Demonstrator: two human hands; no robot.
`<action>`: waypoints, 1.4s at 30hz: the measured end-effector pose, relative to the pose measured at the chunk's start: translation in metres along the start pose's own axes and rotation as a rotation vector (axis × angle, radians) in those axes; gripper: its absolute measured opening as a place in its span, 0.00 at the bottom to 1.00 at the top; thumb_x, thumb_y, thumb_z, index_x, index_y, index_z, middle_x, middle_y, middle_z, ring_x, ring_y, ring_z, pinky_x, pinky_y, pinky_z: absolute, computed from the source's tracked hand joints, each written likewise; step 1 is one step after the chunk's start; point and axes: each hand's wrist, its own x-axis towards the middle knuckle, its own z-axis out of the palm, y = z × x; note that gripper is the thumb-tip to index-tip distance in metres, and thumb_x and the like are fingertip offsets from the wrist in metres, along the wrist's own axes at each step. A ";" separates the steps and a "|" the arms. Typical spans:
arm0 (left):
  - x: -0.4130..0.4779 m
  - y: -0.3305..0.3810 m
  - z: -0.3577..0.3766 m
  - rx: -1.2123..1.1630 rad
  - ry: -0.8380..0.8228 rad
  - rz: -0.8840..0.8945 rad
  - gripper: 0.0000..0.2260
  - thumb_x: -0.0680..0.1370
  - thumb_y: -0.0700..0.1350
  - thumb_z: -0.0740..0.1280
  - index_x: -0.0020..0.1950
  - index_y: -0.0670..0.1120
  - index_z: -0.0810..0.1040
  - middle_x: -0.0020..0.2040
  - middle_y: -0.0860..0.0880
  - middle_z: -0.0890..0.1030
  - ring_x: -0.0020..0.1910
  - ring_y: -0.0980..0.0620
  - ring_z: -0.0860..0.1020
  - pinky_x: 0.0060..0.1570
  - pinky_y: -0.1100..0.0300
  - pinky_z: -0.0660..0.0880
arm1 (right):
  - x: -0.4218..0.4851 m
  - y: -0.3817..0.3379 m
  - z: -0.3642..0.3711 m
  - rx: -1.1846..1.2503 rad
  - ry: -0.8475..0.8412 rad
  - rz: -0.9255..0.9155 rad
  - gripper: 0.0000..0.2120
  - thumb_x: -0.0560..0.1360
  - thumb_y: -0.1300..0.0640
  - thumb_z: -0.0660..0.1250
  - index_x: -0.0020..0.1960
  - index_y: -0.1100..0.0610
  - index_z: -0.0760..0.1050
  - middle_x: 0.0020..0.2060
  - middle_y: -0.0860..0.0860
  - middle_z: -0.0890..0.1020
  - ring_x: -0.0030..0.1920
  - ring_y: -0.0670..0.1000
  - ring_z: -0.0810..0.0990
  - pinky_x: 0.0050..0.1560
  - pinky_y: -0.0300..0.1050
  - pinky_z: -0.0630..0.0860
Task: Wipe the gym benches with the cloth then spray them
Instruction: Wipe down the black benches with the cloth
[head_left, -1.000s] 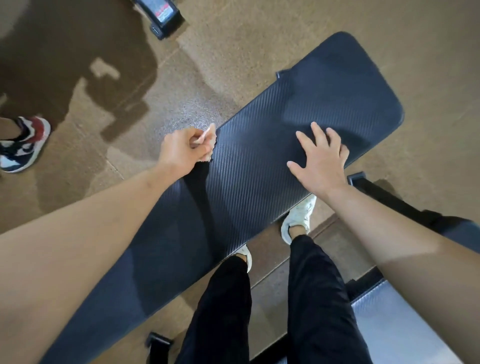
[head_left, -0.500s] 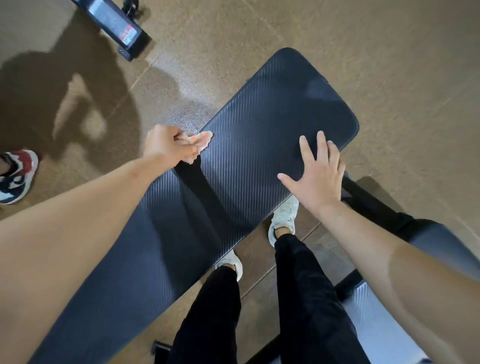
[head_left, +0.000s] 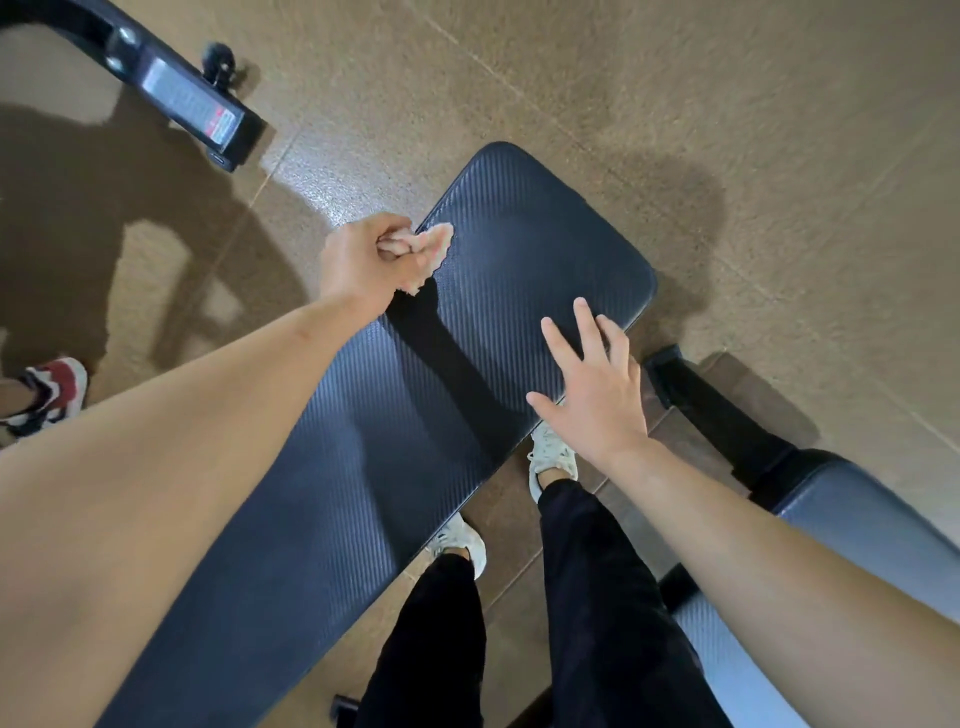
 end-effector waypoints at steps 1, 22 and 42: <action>0.002 0.005 0.002 -0.011 -0.004 0.014 0.17 0.77 0.56 0.74 0.63 0.51 0.81 0.40 0.57 0.79 0.37 0.74 0.75 0.45 0.79 0.68 | 0.000 0.001 -0.001 0.009 -0.012 -0.007 0.39 0.76 0.39 0.69 0.82 0.45 0.55 0.83 0.53 0.47 0.81 0.60 0.49 0.75 0.66 0.61; 0.076 0.098 0.024 0.048 -0.005 0.167 0.05 0.81 0.39 0.68 0.50 0.48 0.83 0.43 0.44 0.86 0.31 0.59 0.81 0.43 0.57 0.82 | 0.008 0.028 -0.024 0.372 -0.055 -0.101 0.38 0.78 0.46 0.69 0.82 0.49 0.55 0.81 0.46 0.56 0.78 0.51 0.51 0.75 0.61 0.64; 0.024 0.139 0.056 -0.833 -0.288 -0.089 0.14 0.81 0.43 0.70 0.66 0.44 0.77 0.60 0.47 0.83 0.56 0.52 0.83 0.56 0.52 0.82 | 0.147 0.055 -0.145 1.210 -0.101 0.111 0.09 0.75 0.69 0.70 0.44 0.56 0.78 0.42 0.55 0.81 0.41 0.49 0.84 0.44 0.50 0.84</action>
